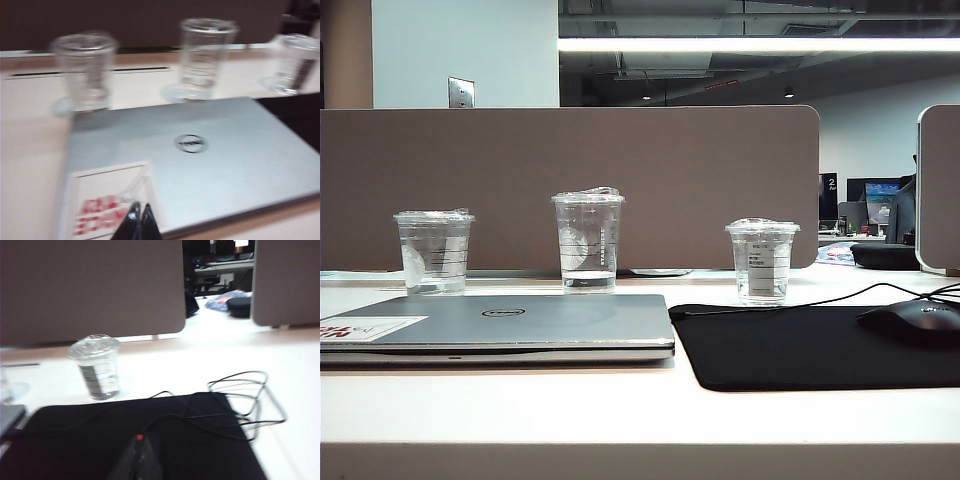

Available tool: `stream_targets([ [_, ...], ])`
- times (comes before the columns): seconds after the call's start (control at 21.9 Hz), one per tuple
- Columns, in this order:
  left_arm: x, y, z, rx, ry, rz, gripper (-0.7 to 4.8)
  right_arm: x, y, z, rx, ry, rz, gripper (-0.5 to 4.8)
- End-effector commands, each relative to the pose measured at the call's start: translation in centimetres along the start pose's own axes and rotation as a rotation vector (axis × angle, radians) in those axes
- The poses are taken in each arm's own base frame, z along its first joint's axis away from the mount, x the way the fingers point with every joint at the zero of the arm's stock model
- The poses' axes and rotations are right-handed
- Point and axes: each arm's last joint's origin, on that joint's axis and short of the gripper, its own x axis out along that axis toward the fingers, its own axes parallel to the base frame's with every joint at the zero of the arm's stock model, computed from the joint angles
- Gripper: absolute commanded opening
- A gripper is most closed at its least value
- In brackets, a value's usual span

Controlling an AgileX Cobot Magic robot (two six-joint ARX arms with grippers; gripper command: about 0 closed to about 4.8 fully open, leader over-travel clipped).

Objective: Pick up the coffee cup on the right and place it on the right side of the laptop.

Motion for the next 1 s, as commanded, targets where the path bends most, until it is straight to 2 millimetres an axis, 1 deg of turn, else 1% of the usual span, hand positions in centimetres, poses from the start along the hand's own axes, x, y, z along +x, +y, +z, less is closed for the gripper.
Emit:
stream_targets([
  [0.05,-0.1,-0.8,0.2,0.009,-0.011,-0.09,-0.05,0.0,0.2,0.0,0.148,0.0,0.063,-0.09],
  [0.14,-0.1,-1.2,0.2,0.012,-0.01,-0.133,-0.05,0.0,0.3,0.0,0.213,0.011,0.109,-0.09],
  [0.18,-0.1,-1.5,0.2,0.015,-0.009,-0.163,-0.05,0.0,0.4,-0.1,0.278,0.026,0.148,-0.09],
  [0.27,-0.2,-1.8,0.2,0.017,-0.009,-0.186,-0.05,0.0,0.5,-0.4,0.406,0.08,0.159,-0.09],
  [0.32,-0.2,-1.8,0.1,0.017,-0.008,-0.191,-0.05,0.0,0.5,-0.7,0.429,0.11,0.15,-0.09],
  [0.46,-0.2,-1.8,0.2,0.017,-0.009,-0.193,-0.05,-0.1,0.5,-1.0,0.432,0.141,0.163,-0.09],
  [0.64,-0.2,-1.9,0.1,0.018,-0.008,-0.198,-0.05,0.0,0.6,-0.2,0.412,0.074,0.192,-0.09],
  [0.77,-0.2,-2.2,0.1,0.021,-0.007,-0.231,-0.05,0.3,0.6,-0.1,0.413,0.106,0.199,-0.09],
  [0.87,-0.3,-2.4,0.1,0.023,-0.006,-0.258,-0.05,0.7,0.8,1.2,0.391,0.122,0.204,-0.09],
  [0.91,-0.3,-2.5,0.1,0.024,-0.007,-0.269,-0.05,1.3,0.9,2.5,0.315,0.123,0.209,-0.09],
  [1.0,-0.3,-2.5,0.1,0.024,-0.006,-0.268,-0.05,2.2,1.0,3.7,0.243,0.135,0.21,-0.08],
])
